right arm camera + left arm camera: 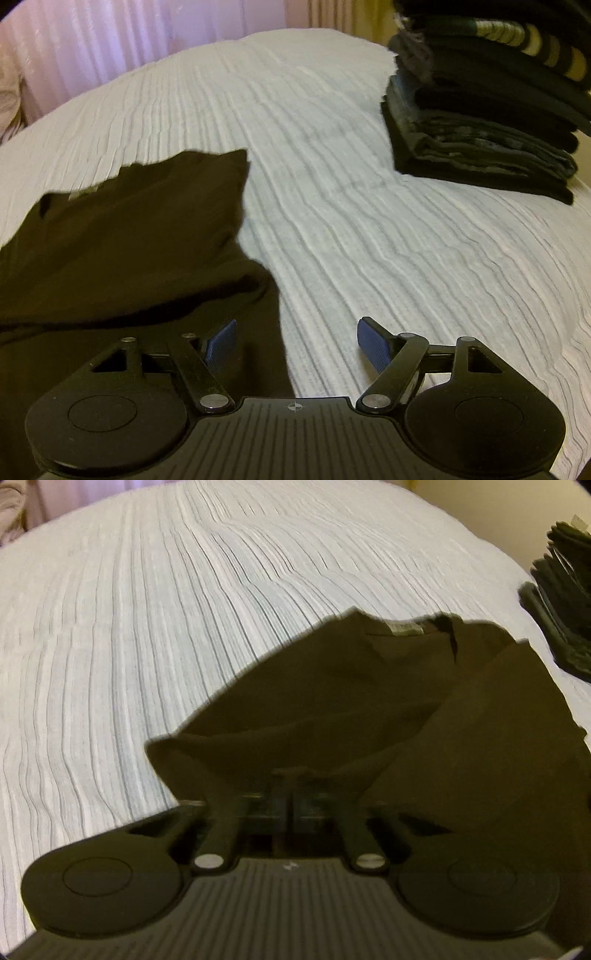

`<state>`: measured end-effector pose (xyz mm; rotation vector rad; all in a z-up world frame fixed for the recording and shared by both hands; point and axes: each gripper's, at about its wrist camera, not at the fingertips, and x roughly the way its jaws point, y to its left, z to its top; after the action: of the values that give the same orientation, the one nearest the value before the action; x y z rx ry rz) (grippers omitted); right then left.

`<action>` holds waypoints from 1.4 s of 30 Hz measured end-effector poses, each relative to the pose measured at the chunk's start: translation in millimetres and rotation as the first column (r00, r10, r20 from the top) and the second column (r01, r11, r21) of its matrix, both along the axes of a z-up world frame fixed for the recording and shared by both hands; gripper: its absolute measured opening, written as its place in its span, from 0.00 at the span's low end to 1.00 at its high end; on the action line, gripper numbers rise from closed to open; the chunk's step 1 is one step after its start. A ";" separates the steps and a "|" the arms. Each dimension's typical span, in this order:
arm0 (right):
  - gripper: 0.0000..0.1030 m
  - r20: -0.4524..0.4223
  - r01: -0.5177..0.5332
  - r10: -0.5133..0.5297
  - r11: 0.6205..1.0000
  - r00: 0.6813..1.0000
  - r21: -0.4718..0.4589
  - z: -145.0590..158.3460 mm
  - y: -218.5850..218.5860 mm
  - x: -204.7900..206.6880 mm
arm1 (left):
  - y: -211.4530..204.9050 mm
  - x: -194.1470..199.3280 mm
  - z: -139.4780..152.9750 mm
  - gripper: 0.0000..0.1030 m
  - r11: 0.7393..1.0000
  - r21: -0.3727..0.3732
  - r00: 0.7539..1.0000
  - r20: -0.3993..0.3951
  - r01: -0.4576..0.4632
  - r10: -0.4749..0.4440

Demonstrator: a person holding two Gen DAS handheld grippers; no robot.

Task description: Fold clothes

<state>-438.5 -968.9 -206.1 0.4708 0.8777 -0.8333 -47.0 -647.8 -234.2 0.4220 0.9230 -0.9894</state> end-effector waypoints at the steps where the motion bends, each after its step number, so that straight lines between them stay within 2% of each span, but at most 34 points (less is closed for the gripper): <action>1: 0.73 -0.004 -0.007 0.007 1.000 1.000 0.002 -1.1 1.3 1.7 | 7.0 -2.7 10.0 0.02 0.998 -0.054 0.998 0.051 -0.039 0.041; 3: 0.73 -0.001 -0.005 0.005 1.000 1.000 0.000 -0.2 3.3 3.4 | 24.8 -6.4 25.8 0.02 0.980 -0.132 0.983 0.092 -0.147 0.160; 5: 0.73 0.004 -0.002 0.002 1.000 1.000 0.001 0.1 3.5 6.1 | 29.1 -3.0 14.7 0.02 0.981 -0.069 0.981 0.048 -0.182 0.186; 7: 0.73 0.006 -0.007 0.006 1.000 1.000 0.019 -2.2 2.9 10.8 | 30.0 1.5 -1.4 0.07 0.984 0.007 0.984 -0.006 -0.180 0.180; 9: 0.73 0.015 -0.019 0.019 0.999 1.000 0.028 -2.7 3.7 17.3 | 33.5 1.5 -4.7 0.14 0.983 0.025 0.983 0.004 -0.182 0.182; 11: 0.73 0.028 -0.037 0.037 0.999 0.999 0.030 -1.8 5.2 24.2 | 38.0 -1.1 -2.4 0.15 0.983 0.019 0.983 0.026 -0.184 0.184; 15: 0.73 0.091 -0.160 0.157 0.987 0.983 0.026 2.7 12.6 45.3 | 41.4 -25.1 15.7 0.15 0.994 -0.032 0.986 0.123 -0.106 0.109; 19: 0.73 0.185 -0.287 0.275 0.957 0.943 0.039 1.1 15.4 70.7 | 28.9 -49.8 6.8 0.19 0.997 -0.018 0.996 0.059 0.070 -0.069; 21: 0.73 0.236 -0.315 0.292 0.947 0.927 0.065 -4.7 9.1 83.8 | 17.8 -56.9 -10.6 0.24 0.991 0.040 0.991 0.019 0.129 -0.129; 23: 0.73 0.276 -0.323 0.279 0.938 0.920 0.127 -17.2 -1.7 94.2 | 13.2 -57.8 -23.1 0.24 0.988 0.082 0.992 -0.021 0.128 -0.127; 25: 0.72 0.243 -0.293 0.239 0.930 0.940 0.221 -37.2 -16.7 97.4 | 13.1 -59.8 -28.0 0.24 0.988 0.103 0.992 -0.046 0.118 -0.114; 28: 0.72 0.143 -0.211 0.184 0.956 0.972 0.202 -47.2 -33.4 79.7 | 17.7 -63.3 -29.1 0.26 0.988 0.124 0.993 -0.075 0.095 -0.086; 30: 0.72 0.143 -0.185 0.158 0.962 0.977 0.201 -44.0 -41.9 60.7 | 28.4 -66.6 -23.1 0.26 0.989 0.132 0.994 -0.084 0.074 -0.063; 35: 0.73 0.133 -0.211 0.183 0.948 0.974 0.237 -34.0 -29.2 35.7 | 47.5 -86.7 -8.2 0.26 0.987 0.158 0.994 -0.113 0.009 0.009; 40: 0.73 0.143 -0.219 0.183 0.927 0.973 0.305 -28.3 -5.8 6.0 | 69.8 -136.7 10.5 0.29 0.985 0.169 0.987 -0.150 -0.026 0.052; 42: 0.73 0.147 -0.223 0.183 0.917 0.972 0.332 -26.0 3.6 -5.9 | 80.5 -160.0 5.6 0.31 0.976 0.211 0.982 -0.171 -0.047 0.084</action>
<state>-444.4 -965.3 -232.1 0.7156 0.9537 -0.4547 -207.1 -567.3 -228.6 0.4788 1.2022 -0.8841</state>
